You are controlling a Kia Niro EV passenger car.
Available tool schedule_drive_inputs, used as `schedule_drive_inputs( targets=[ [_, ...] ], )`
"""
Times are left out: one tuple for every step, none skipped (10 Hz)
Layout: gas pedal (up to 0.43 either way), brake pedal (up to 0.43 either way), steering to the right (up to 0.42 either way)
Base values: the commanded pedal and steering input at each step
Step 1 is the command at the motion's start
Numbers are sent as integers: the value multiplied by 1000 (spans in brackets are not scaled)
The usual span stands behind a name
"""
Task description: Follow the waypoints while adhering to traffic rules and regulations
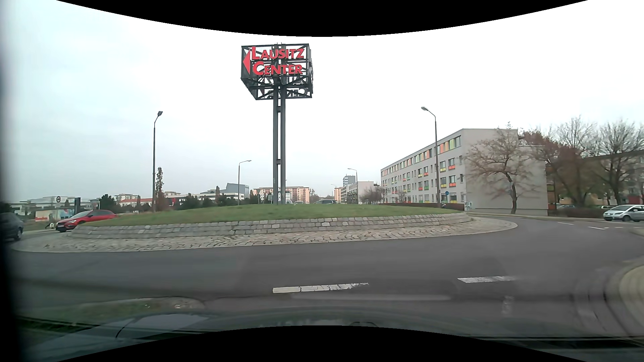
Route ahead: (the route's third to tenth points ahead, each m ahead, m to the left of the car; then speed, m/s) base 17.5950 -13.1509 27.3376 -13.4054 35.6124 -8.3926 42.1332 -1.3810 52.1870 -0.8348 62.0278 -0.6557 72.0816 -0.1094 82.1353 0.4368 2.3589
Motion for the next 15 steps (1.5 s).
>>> schedule_drive_inputs(
  targets=[
    [0, 262, 96],
    [0, 256, 109],
    [0, 232, 120],
    [0, 220, 128],
    [0, 201, 136],
    [0, 183, 146],
    [0, 171, 154],
    [0, 165, 161],
    [0, 152, 163],
    [0, 140, 163],
    [0, 128, 164],
    [0, 98, 163],
    [0, 98, 163],
    [0, 98, 164],
    [0, 91, 163]
  ],
)
